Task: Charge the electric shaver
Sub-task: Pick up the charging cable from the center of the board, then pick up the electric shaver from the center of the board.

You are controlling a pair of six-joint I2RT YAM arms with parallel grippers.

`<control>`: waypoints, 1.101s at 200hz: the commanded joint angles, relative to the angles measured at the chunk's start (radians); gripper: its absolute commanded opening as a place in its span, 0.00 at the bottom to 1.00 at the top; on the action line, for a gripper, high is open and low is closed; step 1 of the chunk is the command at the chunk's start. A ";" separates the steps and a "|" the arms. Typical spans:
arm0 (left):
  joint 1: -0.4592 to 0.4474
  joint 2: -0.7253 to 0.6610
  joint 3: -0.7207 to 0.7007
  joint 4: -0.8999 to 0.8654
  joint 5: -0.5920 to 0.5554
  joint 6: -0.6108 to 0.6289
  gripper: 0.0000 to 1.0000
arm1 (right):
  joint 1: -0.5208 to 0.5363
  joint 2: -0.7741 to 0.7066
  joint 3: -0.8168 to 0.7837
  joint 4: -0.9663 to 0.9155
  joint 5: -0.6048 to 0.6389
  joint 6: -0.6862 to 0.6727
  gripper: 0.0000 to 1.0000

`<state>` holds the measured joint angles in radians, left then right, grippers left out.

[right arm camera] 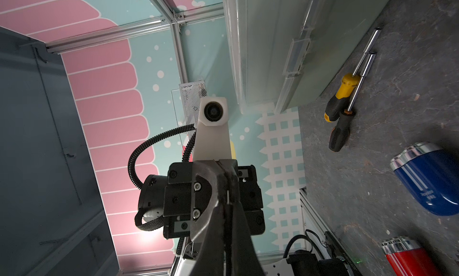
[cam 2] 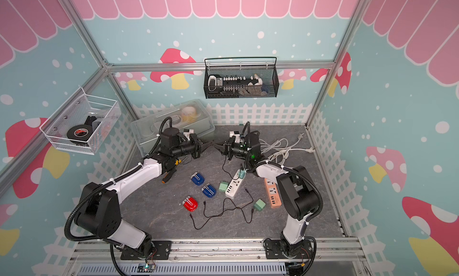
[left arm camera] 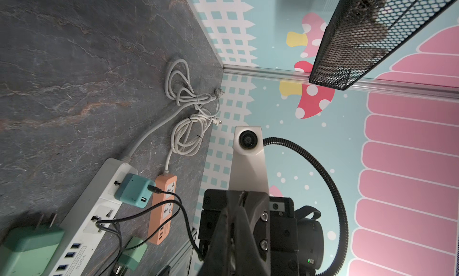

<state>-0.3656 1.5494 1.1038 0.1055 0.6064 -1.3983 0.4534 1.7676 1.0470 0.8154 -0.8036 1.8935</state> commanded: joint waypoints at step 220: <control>-0.086 0.276 0.190 -0.963 -0.493 0.207 0.86 | 0.031 -0.208 -0.048 -0.624 -0.172 -0.802 0.00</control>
<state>-0.4419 1.7771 1.2938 -0.8558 0.1719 -1.2198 0.4805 1.5841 0.9955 0.1795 -0.9737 1.1034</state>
